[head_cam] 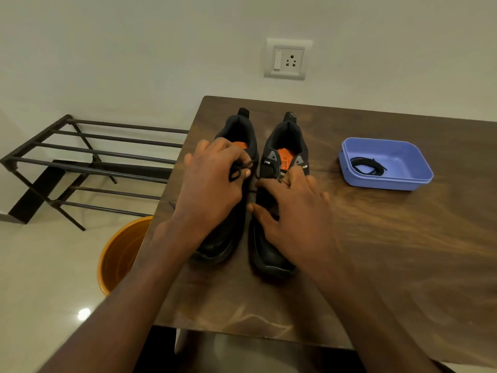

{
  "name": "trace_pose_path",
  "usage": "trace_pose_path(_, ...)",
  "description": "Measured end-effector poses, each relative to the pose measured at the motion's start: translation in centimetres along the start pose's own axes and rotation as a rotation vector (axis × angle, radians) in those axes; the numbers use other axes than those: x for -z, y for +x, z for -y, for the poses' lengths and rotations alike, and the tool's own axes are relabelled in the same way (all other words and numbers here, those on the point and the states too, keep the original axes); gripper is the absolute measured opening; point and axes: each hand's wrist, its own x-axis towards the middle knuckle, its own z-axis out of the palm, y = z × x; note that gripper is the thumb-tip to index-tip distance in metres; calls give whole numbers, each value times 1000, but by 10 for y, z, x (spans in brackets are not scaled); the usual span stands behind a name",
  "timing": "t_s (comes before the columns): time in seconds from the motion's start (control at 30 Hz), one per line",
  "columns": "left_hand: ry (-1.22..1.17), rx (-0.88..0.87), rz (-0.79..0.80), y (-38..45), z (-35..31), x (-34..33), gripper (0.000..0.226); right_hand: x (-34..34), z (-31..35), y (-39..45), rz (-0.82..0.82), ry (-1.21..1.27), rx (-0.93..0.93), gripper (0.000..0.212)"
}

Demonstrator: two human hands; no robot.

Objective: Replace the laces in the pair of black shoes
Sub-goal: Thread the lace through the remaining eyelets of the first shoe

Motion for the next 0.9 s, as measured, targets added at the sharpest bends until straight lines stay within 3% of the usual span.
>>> trace_pose_path(0.1, 12, 34, -9, -2, -1, 3, 22, 1, 10, 1, -43, 26, -68, 34)
trace_pose_path(0.2, 67, 96, -15, -3, -7, 7, 27, 8, 9, 1, -111, 164, -143, 44)
trace_pose_path(0.27, 119, 144, -3, -4, -11, 10, 34, 16, 5, 0, -126, 421, -253, 38)
trace_pose_path(0.37, 117, 202, 74, -5, -17, 17, 57, 35, -1, -2, -64, 929, -458, 6)
trace_pose_path(0.47, -114, 267, 76, -3, -23, 28, 64, 57, -17, -4, 94, 1498, -596, 25)
trace_pose_path(0.57, -411, 157, -49, -3, -28, 32, 50, 76, -31, -7, 123, 1774, -482, 17)
trace_pose_path(0.7, -693, 29, -2, -6, -60, 35, 29, 95, -35, -10, 10, 1814, -289, 15)
trace_pose_path(0.8, -758, -44, 142, -11, -84, 28, 33, 101, -30, -13, 108, 1835, -206, 21)
trace_pose_path(0.9, -672, -62, 250, -13, -83, 19, 20, 99, -36, -11, 58, 1739, -192, 20)
